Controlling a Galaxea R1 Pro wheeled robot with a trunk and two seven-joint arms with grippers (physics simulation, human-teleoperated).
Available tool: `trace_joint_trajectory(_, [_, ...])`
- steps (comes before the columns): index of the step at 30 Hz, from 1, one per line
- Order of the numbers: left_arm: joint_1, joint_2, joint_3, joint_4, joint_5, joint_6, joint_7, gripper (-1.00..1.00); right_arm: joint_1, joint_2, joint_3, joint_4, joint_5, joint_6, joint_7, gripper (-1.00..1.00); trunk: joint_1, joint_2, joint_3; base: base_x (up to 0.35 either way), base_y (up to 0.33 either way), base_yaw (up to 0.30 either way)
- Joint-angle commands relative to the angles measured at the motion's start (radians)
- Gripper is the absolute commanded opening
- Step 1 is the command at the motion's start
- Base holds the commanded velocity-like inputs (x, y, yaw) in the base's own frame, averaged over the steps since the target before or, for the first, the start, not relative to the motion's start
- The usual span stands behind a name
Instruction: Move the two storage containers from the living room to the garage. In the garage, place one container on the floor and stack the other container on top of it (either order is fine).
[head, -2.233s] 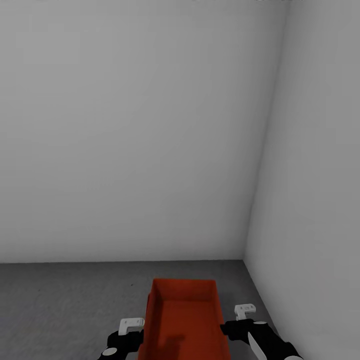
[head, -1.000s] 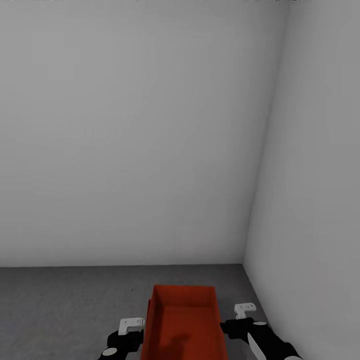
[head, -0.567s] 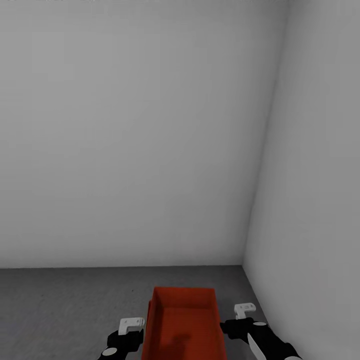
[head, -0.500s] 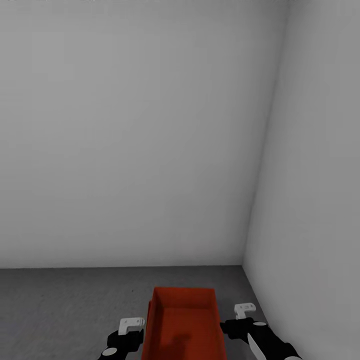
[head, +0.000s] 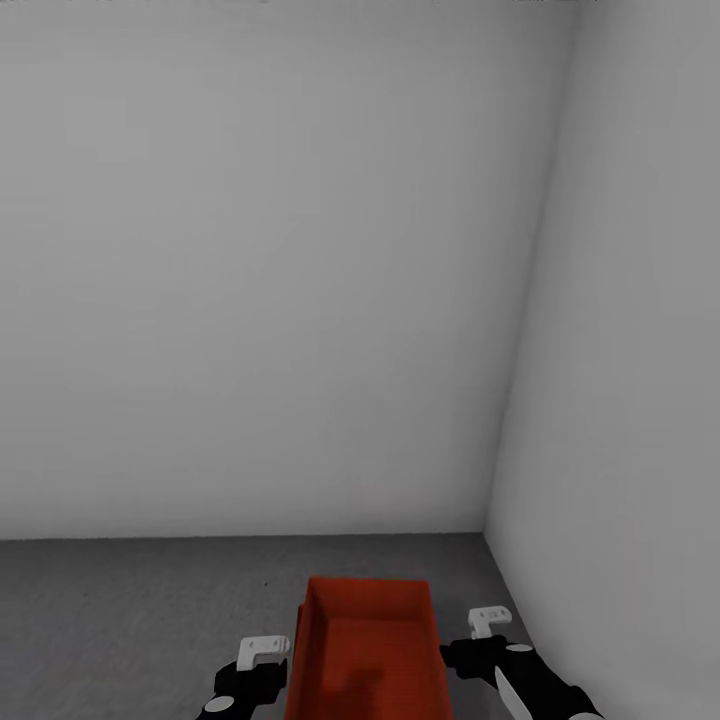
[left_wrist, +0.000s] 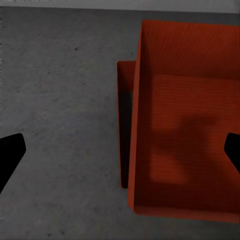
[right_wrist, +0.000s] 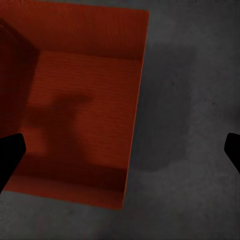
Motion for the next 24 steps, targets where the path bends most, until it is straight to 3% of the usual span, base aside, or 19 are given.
trace_joint_trajectory(1, [-0.001,0.0,-0.009,0.001,0.01,-0.004,0.005,1.0,0.0,0.0,-0.002,-0.002,0.009,0.005,0.004,1.0,-0.004,0.006,0.002,0.0,0.0,0.0])
trace_joint_trajectory(16, [-0.002,0.001,-0.009,0.0,0.01,0.004,0.003,1.0,0.0,0.003,-0.001,0.007,0.007,0.006,0.0,1.0,-0.061,0.111,0.049,0.0,0.0,0.0])
trace_joint_trajectory(24, [0.005,0.0,-0.005,0.006,0.013,0.004,0.007,1.0,0.002,0.004,-0.002,0.114,0.007,0.0,0.001,1.0,-0.092,0.167,0.074,0.0,0.0,0.0])
